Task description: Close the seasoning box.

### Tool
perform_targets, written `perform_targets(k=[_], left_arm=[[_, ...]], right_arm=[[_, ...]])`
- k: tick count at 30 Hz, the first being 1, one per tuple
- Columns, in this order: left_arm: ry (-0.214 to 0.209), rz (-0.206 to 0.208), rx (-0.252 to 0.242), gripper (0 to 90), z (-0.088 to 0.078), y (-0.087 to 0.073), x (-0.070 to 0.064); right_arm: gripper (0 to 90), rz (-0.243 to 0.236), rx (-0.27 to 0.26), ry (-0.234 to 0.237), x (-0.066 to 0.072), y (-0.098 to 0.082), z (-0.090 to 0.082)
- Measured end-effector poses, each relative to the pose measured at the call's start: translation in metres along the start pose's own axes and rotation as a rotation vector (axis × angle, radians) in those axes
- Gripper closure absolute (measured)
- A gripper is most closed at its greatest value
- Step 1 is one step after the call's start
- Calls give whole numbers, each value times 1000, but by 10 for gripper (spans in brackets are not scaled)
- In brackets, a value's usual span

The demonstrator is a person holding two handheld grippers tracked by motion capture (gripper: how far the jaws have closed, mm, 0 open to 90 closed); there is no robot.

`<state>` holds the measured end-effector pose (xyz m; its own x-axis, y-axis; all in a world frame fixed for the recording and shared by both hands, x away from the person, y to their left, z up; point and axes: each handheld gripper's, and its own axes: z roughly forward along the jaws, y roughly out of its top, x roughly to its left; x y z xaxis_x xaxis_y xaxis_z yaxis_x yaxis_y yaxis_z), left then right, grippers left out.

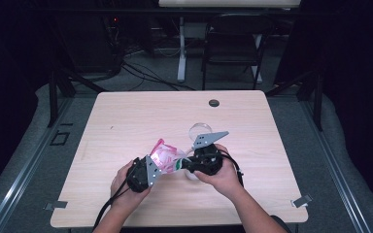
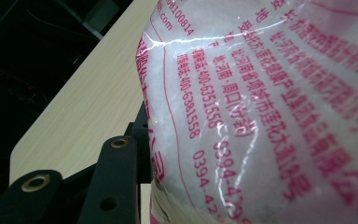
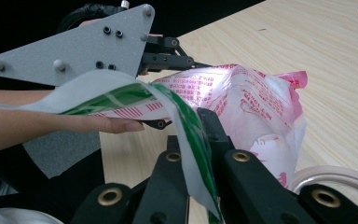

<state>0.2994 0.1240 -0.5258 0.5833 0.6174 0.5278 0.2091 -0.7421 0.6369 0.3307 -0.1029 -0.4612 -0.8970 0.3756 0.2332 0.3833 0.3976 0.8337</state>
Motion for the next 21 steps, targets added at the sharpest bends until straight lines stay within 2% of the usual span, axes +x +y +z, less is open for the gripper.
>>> perform_targets(k=[4, 5, 11, 16, 21], left_arm=[[12, 20, 9, 613, 2, 3, 1], [21, 26, 9, 613, 4, 5, 2], [12, 54, 24, 614, 7, 10, 4], [21, 78, 32, 617, 8, 15, 5], [24, 83, 34, 619, 10, 17, 6]], right_arm=[[900, 9, 3, -7, -3, 0, -1], [900, 27, -8, -11, -5, -1, -1], [900, 32, -20, -23, -11, -3, -3], [900, 53, -37, -18, -17, -4, -5], [900, 57, -42, -19, -20, -5, -5]])
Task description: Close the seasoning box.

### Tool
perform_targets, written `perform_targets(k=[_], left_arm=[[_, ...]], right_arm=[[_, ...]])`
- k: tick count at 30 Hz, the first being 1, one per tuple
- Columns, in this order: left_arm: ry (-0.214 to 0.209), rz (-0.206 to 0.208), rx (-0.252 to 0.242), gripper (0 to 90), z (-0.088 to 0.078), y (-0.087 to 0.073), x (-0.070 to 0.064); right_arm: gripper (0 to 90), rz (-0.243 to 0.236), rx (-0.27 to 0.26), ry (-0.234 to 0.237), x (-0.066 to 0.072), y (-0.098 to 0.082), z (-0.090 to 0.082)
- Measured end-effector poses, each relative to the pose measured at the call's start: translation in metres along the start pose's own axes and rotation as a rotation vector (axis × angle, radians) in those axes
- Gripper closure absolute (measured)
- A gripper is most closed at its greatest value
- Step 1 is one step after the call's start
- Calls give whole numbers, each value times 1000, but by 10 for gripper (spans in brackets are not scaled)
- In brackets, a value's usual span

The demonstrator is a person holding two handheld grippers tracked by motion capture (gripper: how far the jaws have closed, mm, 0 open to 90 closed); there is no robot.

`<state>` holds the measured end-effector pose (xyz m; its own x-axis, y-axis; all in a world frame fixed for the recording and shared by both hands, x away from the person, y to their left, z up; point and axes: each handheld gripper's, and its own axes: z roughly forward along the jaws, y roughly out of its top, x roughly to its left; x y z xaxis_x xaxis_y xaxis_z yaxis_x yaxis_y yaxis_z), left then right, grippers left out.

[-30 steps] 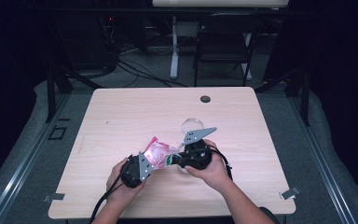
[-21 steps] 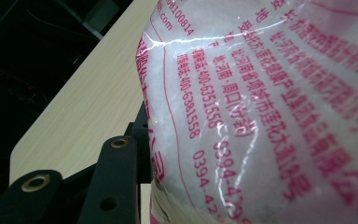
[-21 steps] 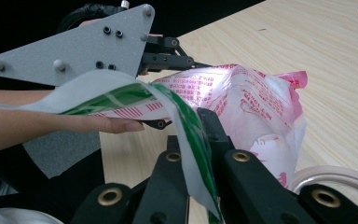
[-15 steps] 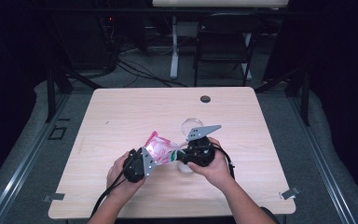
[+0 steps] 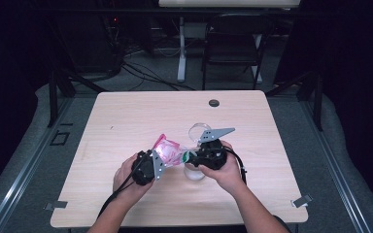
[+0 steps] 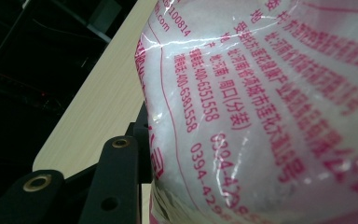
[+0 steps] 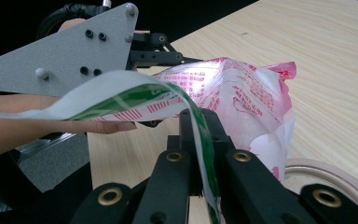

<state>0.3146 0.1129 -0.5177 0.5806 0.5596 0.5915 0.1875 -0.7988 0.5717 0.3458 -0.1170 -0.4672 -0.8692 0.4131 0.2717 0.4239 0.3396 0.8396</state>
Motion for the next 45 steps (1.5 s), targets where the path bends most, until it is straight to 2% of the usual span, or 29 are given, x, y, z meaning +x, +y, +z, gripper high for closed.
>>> perform_targets(k=[8, 16, 18, 20, 23, 35, 45], left_arm=[[52, 39, -6, 620, 1, 2, 0], [73, 62, -2, 621, 2, 3, 0], [78, 79, 5, 621, 2, 4, 0], [93, 116, 18, 621, 1, 6, 1], [107, 133, 27, 621, 0, 8, 2], [111, 153, 34, 622, -1, 14, 6], [124, 172, 42, 623, 1, 17, 10]], right_arm=[[900, -2, 4, -11, -2, -1, 0], [900, -2, 3, -18, -2, -2, 0], [900, -1, 5, -22, -3, -2, 0], [900, 2, 4, -22, -4, -2, 0], [900, 5, -2, -23, -5, -3, -1], [900, 7, -20, -27, -7, -2, -4], [838, 3, -23, -45, -8, -2, -8]])
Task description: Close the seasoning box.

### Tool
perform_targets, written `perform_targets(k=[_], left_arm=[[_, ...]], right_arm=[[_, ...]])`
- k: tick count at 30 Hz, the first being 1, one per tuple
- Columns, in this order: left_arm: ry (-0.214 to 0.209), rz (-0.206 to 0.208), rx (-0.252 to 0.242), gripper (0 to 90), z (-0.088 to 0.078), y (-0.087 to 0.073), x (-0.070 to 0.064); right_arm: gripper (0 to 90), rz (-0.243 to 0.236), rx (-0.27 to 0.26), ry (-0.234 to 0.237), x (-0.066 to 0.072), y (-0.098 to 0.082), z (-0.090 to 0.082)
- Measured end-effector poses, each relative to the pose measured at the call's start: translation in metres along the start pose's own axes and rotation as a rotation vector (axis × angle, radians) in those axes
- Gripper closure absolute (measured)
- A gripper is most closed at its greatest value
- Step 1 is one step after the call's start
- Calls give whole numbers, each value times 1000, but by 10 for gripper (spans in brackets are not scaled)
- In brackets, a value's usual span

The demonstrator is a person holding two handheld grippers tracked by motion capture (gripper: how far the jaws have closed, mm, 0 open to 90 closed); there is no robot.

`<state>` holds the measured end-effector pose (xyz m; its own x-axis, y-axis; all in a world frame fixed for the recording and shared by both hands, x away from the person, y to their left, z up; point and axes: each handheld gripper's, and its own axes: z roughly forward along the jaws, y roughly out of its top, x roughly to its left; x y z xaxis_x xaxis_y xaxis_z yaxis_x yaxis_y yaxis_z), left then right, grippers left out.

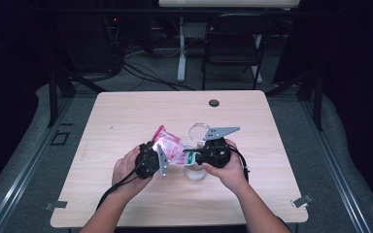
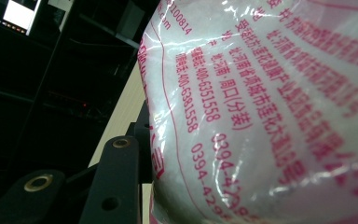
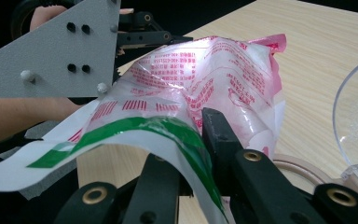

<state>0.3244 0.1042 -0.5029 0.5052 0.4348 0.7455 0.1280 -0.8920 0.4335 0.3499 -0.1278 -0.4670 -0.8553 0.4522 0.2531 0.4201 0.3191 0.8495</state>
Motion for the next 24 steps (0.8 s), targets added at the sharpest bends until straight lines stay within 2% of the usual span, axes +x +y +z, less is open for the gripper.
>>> perform_targets(k=[12, 17, 20, 24], left_arm=[[32, 31, 10, 623, -1, 0, 5], [47, 36, 12, 624, -2, 0, 6], [54, 39, 12, 624, -2, 1, 6], [61, 42, 9, 625, -3, 1, 7]], right_arm=[[832, -34, 10, -32, 2, 2, -4], [852, -30, 3, -31, 2, 2, -5], [896, -31, 2, -27, 2, 2, -5], [900, -28, 0, -24, 2, 2, -5]])
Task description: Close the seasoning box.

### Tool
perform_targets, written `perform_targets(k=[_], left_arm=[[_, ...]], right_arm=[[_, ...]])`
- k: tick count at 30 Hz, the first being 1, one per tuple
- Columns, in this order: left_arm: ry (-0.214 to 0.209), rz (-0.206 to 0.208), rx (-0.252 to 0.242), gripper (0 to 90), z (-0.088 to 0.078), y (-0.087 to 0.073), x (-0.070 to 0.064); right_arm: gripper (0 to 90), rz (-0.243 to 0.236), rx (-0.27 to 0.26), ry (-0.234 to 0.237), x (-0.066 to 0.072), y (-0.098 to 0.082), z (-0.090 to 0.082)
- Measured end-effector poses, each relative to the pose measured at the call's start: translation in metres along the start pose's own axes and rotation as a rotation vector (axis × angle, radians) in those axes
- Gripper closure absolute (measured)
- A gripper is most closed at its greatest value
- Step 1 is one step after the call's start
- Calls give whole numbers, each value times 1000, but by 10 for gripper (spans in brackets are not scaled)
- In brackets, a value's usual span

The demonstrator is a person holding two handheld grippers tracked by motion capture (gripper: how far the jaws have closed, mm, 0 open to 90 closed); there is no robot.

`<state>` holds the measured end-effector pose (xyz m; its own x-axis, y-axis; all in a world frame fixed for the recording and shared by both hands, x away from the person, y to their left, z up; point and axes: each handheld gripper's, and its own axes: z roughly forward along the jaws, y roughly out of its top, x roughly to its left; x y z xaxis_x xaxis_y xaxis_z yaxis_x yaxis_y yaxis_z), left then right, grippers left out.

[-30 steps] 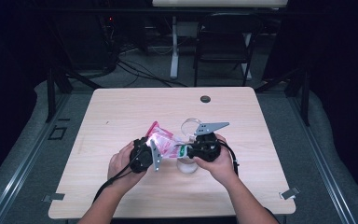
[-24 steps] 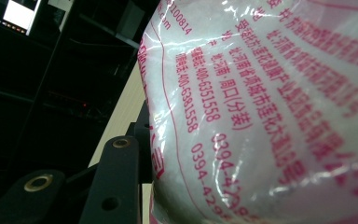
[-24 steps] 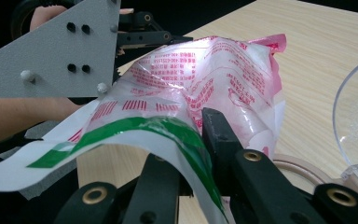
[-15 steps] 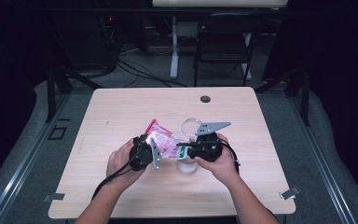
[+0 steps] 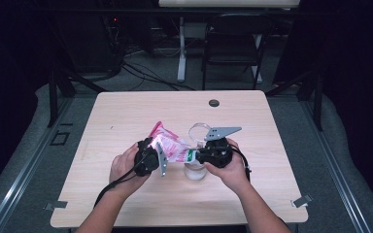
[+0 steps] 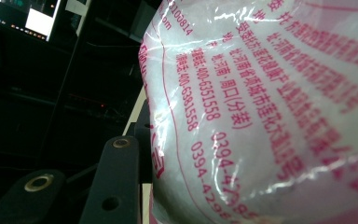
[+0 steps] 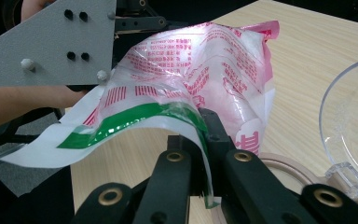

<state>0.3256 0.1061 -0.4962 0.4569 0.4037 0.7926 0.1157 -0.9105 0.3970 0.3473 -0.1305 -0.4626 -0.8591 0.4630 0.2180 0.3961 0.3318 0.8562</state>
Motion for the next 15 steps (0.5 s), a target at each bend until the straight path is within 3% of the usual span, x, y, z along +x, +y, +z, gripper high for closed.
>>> perform_targets(k=[15], left_arm=[[23, 26, -13, 626, 0, 1, -3]], right_arm=[[900, 8, 6, 5, -1, -1, -2]])
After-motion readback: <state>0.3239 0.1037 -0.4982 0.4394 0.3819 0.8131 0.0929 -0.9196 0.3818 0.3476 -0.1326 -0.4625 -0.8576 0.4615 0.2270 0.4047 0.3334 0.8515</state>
